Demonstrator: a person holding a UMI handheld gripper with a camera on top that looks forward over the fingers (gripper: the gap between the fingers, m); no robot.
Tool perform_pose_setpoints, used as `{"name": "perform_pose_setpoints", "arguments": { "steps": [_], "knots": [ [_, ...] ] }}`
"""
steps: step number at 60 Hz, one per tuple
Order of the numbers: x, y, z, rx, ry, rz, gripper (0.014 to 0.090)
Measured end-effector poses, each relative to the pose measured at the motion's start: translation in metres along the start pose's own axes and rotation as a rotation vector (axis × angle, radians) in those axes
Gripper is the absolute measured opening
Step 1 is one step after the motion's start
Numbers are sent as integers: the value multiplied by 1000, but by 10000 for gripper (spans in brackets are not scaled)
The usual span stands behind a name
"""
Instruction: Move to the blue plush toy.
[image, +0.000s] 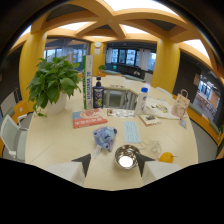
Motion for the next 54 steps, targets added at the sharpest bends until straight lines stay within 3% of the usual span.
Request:
{"name": "perform_pose_setpoints", "arguments": {
  "steps": [9, 27, 54],
  "knots": [
    [-23, -17, 57, -5, -38, -2, 860],
    [-43, -23, 162, -98, -75, 15, 861],
    [-41, -15, 186, -151, -80, 7, 862]
  ]
}}
